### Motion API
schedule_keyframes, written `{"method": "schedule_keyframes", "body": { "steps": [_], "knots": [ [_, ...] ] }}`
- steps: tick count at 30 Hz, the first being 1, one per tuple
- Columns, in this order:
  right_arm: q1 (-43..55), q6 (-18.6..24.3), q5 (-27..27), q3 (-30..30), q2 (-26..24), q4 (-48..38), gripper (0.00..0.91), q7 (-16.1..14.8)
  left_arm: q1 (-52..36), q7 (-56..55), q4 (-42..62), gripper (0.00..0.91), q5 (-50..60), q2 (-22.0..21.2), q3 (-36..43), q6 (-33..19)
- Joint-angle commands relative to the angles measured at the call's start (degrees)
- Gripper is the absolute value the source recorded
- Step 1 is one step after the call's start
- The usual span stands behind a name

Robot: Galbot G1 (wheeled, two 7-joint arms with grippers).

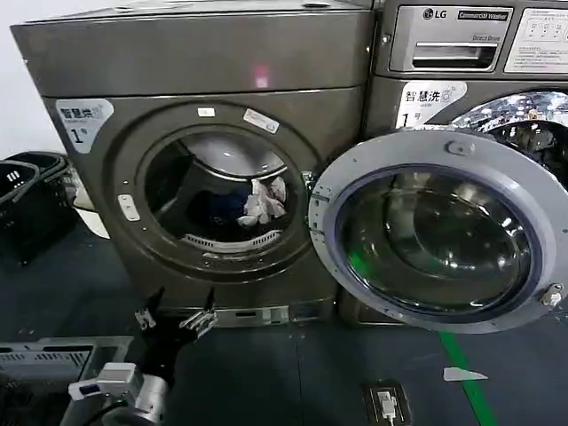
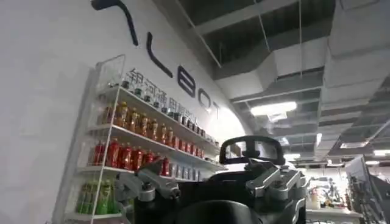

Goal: Grasp the clothes from the dryer.

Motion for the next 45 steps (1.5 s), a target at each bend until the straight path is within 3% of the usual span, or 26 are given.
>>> {"method": "schedule_keyframes", "body": {
  "steps": [1, 45],
  "knots": [
    [0.0, 0.0, 0.0, 0.1, 0.0, 0.0, 0.907, 0.0, -0.3, 0.1, 0.2, 0.907, -0.1, -0.1, 0.0, 0.1],
    [-0.2, 0.1, 0.0, 0.9, 0.1, 0.0, 0.907, -0.5, -0.2, 0.2, -0.5, 0.907, -0.2, 0.1, 0.2, 0.1]
  ]
}}
